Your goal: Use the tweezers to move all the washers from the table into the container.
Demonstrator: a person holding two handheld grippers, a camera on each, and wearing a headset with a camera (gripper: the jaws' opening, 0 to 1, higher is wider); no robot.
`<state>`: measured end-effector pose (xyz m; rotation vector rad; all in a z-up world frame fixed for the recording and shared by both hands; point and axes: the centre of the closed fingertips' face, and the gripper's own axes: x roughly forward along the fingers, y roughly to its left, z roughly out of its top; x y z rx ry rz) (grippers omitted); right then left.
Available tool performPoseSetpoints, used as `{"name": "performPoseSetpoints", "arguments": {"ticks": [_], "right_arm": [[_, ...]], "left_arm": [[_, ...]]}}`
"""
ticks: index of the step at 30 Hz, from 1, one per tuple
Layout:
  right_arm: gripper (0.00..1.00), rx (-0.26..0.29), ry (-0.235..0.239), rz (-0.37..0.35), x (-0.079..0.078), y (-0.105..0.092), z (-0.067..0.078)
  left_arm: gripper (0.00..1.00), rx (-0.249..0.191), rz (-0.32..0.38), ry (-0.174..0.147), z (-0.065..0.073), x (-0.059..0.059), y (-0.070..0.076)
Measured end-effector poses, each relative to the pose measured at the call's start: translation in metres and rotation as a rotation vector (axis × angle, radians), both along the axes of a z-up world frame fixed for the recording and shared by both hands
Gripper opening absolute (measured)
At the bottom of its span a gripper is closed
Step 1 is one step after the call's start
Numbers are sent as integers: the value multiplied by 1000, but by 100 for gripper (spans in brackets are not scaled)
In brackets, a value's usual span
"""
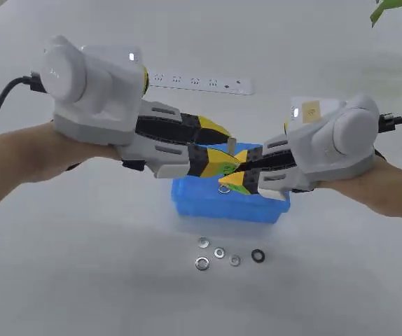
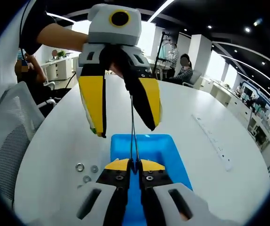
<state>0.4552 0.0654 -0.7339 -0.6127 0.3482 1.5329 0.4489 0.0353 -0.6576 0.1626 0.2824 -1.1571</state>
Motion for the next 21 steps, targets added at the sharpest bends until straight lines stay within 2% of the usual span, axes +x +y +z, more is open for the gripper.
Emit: {"name": "performPoseSetpoints", "arguments": {"ticks": [3, 4, 6, 10, 13, 14, 16, 17, 19, 21], "right_arm": [[8, 3, 3, 1, -1, 1, -1], [8, 3, 4, 1, -1, 1, -1], [8, 2, 10, 0, -2, 0, -2], [8, 2, 15, 3, -4, 0, -3], [8, -1, 20, 16, -8, -1, -3], [8, 0, 20, 17, -9, -1, -3], [8, -5, 15, 16, -8, -2, -3], [8, -7, 14, 17, -8, -3, -3], [8, -14, 8, 18, -7, -4, -3], [9, -5, 1, 12, -5, -3, -2]], "left_arm": [[18, -9, -20, -9, 4, -3, -3], [18, -9, -21, -20, 5, -4, -4], [17, -4, -19, -20, 5, -3, -4], [12, 33, -21, -32, -1, -2, -1], [7, 36, -16, -41, 0, -2, 0], [7, 38, -22, -46, 0, -3, -1], [6, 79, -44, -104, 0, -4, -2], [6, 76, -48, -91, 0, -6, -3], [5, 96, -40, -111, -1, -4, -3], [5, 89, -40, -112, 1, -3, -3]]}}
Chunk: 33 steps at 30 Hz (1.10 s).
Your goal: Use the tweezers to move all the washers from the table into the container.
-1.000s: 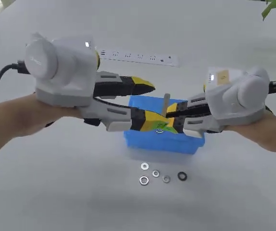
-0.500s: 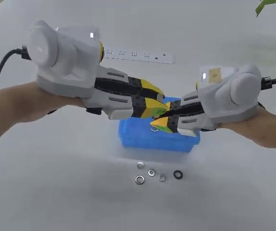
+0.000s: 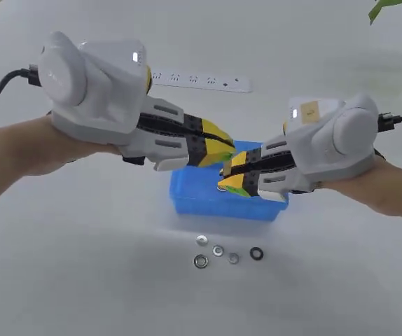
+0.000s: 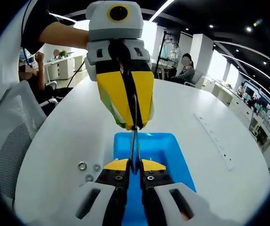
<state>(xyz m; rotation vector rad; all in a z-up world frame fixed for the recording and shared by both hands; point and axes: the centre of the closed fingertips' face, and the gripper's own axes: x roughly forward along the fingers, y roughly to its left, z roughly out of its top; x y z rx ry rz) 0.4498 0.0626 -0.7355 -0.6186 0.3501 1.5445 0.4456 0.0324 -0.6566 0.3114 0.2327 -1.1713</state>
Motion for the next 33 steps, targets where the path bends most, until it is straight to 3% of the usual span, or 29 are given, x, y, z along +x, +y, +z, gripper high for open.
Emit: {"name": "performPoseSetpoints", "arguments": {"ticks": [9, 11, 18, 22, 26, 28, 33], "right_arm": [[13, 41, -9, -38, 6, 3, 11], [14, 74, -22, -44, 6, 4, 17], [28, 74, -47, -60, 3, -1, 22], [40, 73, -44, -78, -3, -8, 24], [53, 119, 37, -72, -22, -10, 31], [61, 123, 27, -75, -27, -13, 32], [66, 112, 29, -84, -39, -26, 32]], "left_arm": [[5, 7, 3, -28, 9, 5, -1], [5, 10, 5, -31, 10, 5, -1], [5, 20, -3, -31, 13, 0, -1], [5, 17, -2, -47, 21, -6, -2], [5, 20, 4, -50, 25, -10, 4], [5, 20, 11, -50, 26, -13, 7], [5, 20, 15, -66, 32, -25, 10]]}}
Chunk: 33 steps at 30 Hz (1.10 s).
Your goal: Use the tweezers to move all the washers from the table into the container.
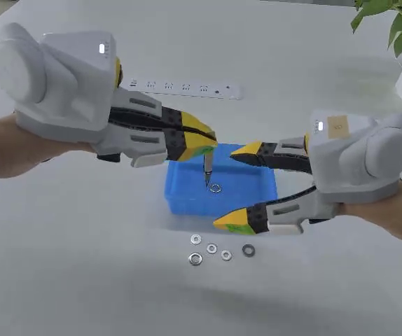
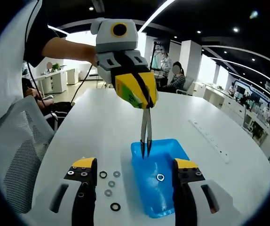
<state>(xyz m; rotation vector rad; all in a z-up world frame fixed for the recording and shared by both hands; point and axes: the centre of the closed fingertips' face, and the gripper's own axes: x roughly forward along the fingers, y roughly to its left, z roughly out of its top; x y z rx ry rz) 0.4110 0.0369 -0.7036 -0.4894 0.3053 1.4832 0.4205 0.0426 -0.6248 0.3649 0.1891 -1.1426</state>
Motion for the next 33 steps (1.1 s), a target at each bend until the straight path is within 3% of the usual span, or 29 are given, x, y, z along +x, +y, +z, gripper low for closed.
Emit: {"name": "performPoseSetpoints", "arguments": {"ticks": [2, 3, 5, 10, 15, 18, 22, 28, 30, 33], "right_arm": [[67, 5, 22, -10, -4, -4, 0], [67, 43, 86, -29, -12, -3, 4], [69, 89, 131, -50, -21, -3, 10], [79, 78, 129, -21, -44, -8, 9], [84, 5, 116, 10, -61, -23, -12], [88, -6, 176, 26, -74, -29, -17], [96, -9, 179, 39, -85, -32, -17], [99, -30, 178, 38, -90, -40, -25], [100, -41, 221, 52, -98, -43, -29], [100, -48, 219, 66, -104, -44, -33]], "left_arm": [[5, -1, -3, 4, 0, -6, 2], [5, -2, -2, 5, -2, -8, 4], [5, -1, 13, 10, -5, -10, 8], [5, -15, 24, 18, -7, -25, 12], [5, 13, 19, 46, -25, -41, 12], [5, 5, 12, 55, -30, -51, 7], [5, 27, 3, 58, -44, -62, 4], [5, -5, 10, 71, -51, -69, -3], [5, -8, 0, 78, -55, -71, -7], [5, 1, -9, 84, -62, -71, -9]]}}
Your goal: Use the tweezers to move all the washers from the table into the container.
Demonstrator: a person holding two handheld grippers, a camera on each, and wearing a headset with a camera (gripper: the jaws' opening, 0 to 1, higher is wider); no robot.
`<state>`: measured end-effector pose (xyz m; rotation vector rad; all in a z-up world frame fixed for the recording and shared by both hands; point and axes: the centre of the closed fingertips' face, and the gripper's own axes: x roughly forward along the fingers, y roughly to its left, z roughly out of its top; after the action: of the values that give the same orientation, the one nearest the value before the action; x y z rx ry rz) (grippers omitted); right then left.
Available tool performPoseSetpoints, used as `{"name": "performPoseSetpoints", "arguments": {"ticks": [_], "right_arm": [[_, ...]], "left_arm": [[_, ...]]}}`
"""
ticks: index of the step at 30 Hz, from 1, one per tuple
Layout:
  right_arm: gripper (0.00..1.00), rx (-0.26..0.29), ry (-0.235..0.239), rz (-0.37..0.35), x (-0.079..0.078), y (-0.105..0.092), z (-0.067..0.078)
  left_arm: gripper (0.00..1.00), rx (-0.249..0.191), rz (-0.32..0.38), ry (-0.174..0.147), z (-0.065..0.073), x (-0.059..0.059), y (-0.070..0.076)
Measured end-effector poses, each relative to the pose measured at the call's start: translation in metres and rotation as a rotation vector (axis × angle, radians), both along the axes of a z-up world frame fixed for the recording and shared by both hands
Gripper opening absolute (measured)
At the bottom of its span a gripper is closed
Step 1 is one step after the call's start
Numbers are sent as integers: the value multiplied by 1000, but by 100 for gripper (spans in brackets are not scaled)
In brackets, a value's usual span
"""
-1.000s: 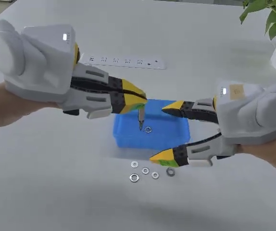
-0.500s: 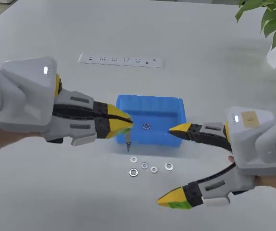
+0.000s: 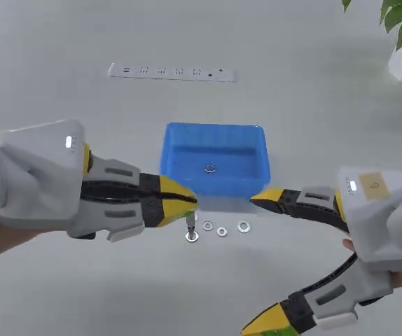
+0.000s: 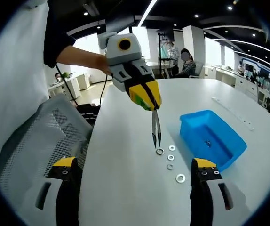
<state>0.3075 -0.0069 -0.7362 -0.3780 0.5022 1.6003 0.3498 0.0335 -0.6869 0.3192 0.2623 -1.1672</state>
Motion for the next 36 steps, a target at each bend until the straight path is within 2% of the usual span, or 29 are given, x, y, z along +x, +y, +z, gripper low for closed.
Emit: {"name": "performPoseSetpoints", "arguments": {"ticks": [6, 12, 14, 22, 24, 26, 30, 31, 34, 36], "right_arm": [[100, -9, 16, 4, -2, -1, -5], [100, -7, 33, 2, -2, 1, -7], [100, -5, 36, 1, -2, 2, -8], [100, -2, 48, 2, -1, 11, -10], [100, -2, 52, 12, 0, 15, -12], [100, -5, 58, 21, 1, 20, -15], [95, -13, 35, 40, 7, 29, -20], [92, -9, 9, 50, 10, 33, -20], [83, -6, -7, 56, 17, 43, -22], [73, -17, -26, 78, 21, 49, -24]], "left_arm": [[5, -4, 1, -4, -5, 2, -1], [5, -12, 2, 15, -10, 2, -1], [5, 0, -1, 17, -12, 2, 0], [5, -7, -4, 43, -11, -1, 4], [5, -5, 6, 62, -11, 1, 6], [5, 11, -2, 63, -11, 1, 6], [5, 19, -14, 78, -11, 1, 5], [5, 22, -18, 80, -11, 2, 5], [5, 32, -26, 85, -12, 2, 6], [5, 33, -29, 89, -12, 2, 6]]}}
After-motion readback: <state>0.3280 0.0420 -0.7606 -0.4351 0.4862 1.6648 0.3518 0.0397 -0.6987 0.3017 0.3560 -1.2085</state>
